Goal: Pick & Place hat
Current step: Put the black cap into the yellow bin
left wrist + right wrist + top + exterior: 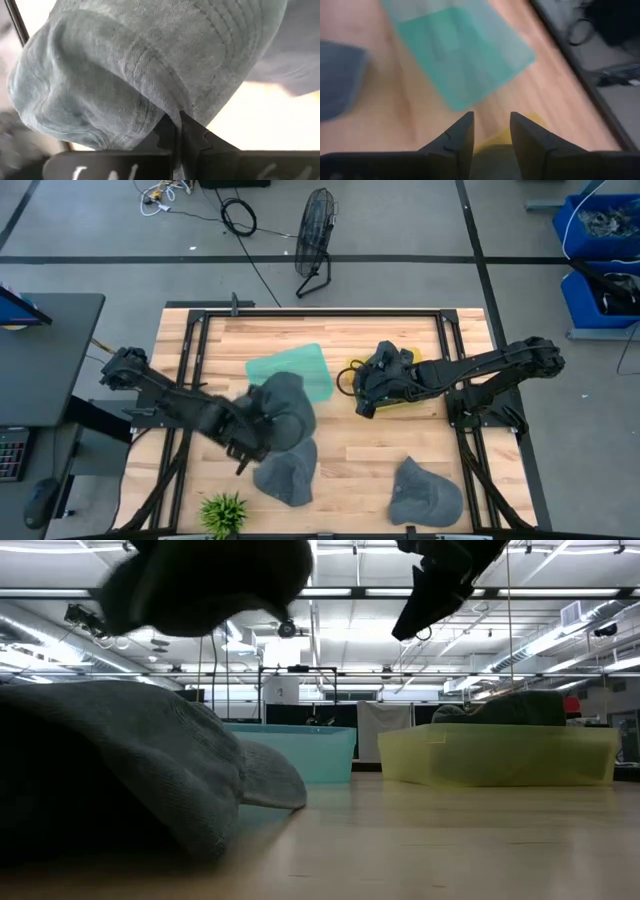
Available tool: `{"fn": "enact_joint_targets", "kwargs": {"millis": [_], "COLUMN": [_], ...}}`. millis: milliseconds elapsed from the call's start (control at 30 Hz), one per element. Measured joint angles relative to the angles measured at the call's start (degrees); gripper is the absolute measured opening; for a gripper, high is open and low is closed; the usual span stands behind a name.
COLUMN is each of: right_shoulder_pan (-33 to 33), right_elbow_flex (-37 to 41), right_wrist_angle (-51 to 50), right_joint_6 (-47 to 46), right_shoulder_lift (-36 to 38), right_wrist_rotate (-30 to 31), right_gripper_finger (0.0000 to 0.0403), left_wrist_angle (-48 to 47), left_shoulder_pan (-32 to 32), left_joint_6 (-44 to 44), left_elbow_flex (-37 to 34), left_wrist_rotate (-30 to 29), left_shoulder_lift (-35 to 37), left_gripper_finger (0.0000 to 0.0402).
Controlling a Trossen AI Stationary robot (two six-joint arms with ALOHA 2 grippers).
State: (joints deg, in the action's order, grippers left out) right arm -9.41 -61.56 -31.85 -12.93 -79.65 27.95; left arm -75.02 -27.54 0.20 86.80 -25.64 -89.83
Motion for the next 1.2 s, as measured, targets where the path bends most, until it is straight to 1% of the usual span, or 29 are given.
{"fn": "enact_joint_targets", "kwargs": {"millis": [167, 267, 333, 400, 467, 533, 600, 667, 833, 1000, 1100, 1200], "right_shoulder_pan": [-1.4, -2.4, -2.9, -2.8, -2.8, -2.8, -2.7, -2.3, -0.8, 0.9, 2.0, 3.1], "right_elbow_flex": [0.0, 0.0, 0.0, 0.0, 0.0, 0.0, 0.0, 0.0, 0.0, 0.0, 0.0, 0.0], "right_wrist_angle": [6.2, 12.9, 17.7, 20.2, 20.6, 20.8, 20.5, 20.7, 20.4, 20.0, 19.9, 19.4], "right_joint_6": [6.0, 11.8, 16.5, 20.2, 23.3, 24.5, 24.6, 25.3, 28.7, 28.9, 28.7, 26.3], "right_shoulder_lift": [0.0, 0.0, 0.0, 0.0, 0.0, -0.4, -1.0, -1.6, -3.7, -5.9, -6.4, -6.7], "right_wrist_rotate": [-1.9, -2.1, -2.9, -7.0, -12.2, -14.7, -14.6, -13.2, -13.3, -13.6, -13.6, -13.5], "right_gripper_finger": [0.013, 0.013, 0.013, 0.013, 0.013, 0.013, 0.013, 0.013, 0.0138, 0.0171, 0.0197, 0.0219], "left_wrist_angle": [0.5, 2.2, 4.3, 6.6, 10.2, 14.7, 18.5, 21.2, 23.5, 23.3, 23.2, 23.2], "left_shoulder_pan": [6.4, 9.9, 11.6, 12.5, 12.7, 12.7, 12.6, 12.6, 12.6, 13.1, 13.6, 13.7], "left_joint_6": [21.1, 33.1, 39.5, 45.8, 50.5, 54.7, 58.0, 60.6, 64.8, 64.7, 64.8, 65.8], "left_elbow_flex": [0.0, 0.0, 0.0, 0.0, 0.0, 0.0, 0.0, 0.0, 0.0, 0.0, 0.0, 0.0], "left_wrist_rotate": [-0.1, -0.5, -2.1, -5.1, -8.9, -10.9, -11.0, -10.3, -8.8, -8.5, -7.0, -6.5], "left_shoulder_lift": [-3.2, -6.1, -7.9, -9.4, -10.5, -11.0, -11.2, -11.2, -11.2, -11.2, -11.2, -11.2], "left_gripper_finger": [0.0011, 0.0011, 0.0011, 0.0011, 0.0011, 0.0012, 0.0012, 0.0012, 0.0012, 0.0012, 0.0012, 0.0012]}}
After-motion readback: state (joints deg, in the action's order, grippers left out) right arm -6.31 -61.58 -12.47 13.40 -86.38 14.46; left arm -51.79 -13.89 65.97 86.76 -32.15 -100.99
